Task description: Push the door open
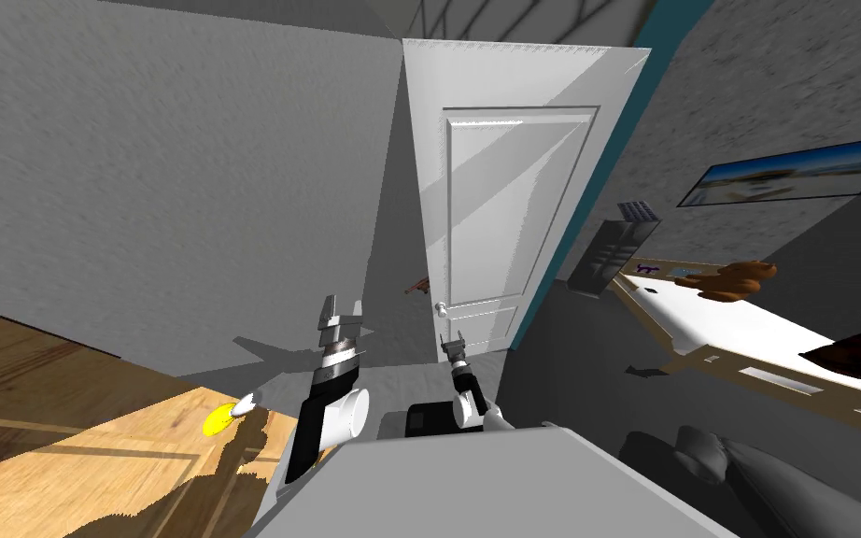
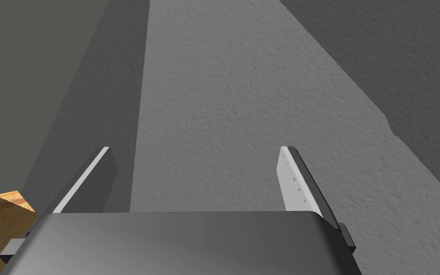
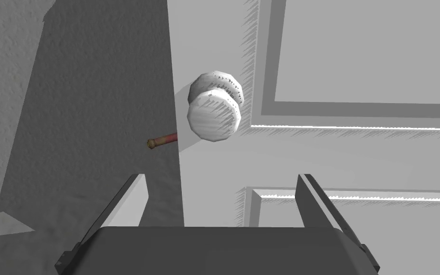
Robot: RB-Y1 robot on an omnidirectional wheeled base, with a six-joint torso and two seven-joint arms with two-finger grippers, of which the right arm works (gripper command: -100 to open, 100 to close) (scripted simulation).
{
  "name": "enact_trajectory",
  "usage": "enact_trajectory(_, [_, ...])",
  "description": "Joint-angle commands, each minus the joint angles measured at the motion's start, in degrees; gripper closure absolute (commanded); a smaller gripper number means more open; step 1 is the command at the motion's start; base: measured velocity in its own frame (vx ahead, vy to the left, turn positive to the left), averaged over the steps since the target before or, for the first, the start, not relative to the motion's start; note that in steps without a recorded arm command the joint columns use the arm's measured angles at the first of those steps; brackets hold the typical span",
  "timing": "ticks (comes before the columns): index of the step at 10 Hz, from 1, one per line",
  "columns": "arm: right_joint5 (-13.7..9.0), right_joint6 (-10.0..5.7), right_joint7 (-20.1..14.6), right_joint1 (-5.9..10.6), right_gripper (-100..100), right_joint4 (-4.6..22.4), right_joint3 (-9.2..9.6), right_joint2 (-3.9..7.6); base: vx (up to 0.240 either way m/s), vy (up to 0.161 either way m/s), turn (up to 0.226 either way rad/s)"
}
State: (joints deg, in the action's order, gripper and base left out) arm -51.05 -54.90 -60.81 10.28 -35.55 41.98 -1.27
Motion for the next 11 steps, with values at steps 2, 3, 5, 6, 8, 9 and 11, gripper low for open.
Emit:
enact_trajectory(2, [-0.1, -0.20, -0.1, 0.05, -100, 0.1, -0.03, 1.74, 0.011, 0.019, 0.013])
enact_trajectory(3, [-0.1, -0.32, -0.2, 0.10, -100, 0.1, -0.05, 2.38, 0.176, 0.070, 0.031])
enact_trajectory(5, [-0.3, -0.59, -0.5, 0.23, -100, 0.2, -0.10, 3.14, 0.222, 0.027, 0.020])
enact_trajectory(6, [-0.4, -0.80, -0.7, 0.32, -100, 0.3, -0.13, 3.10, 0.275, 0.041, 0.036])
enact_trajectory(8, [-0.5, -1.09, -0.9, 0.46, -100, 0.5, -0.18, 2.10, 0.228, 0.011, 0.022])
enact_trajectory(9, [-0.5, -1.22, -1.1, 0.52, -100, 0.5, -0.20, 1.12, 0.206, 0.039, 0.030])
enact_trajectory(11, [-0.5, -1.06, -1.0, 0.24, 100, 0.6, -0.08, 1.71, 0.037, 0.009, 0.000])
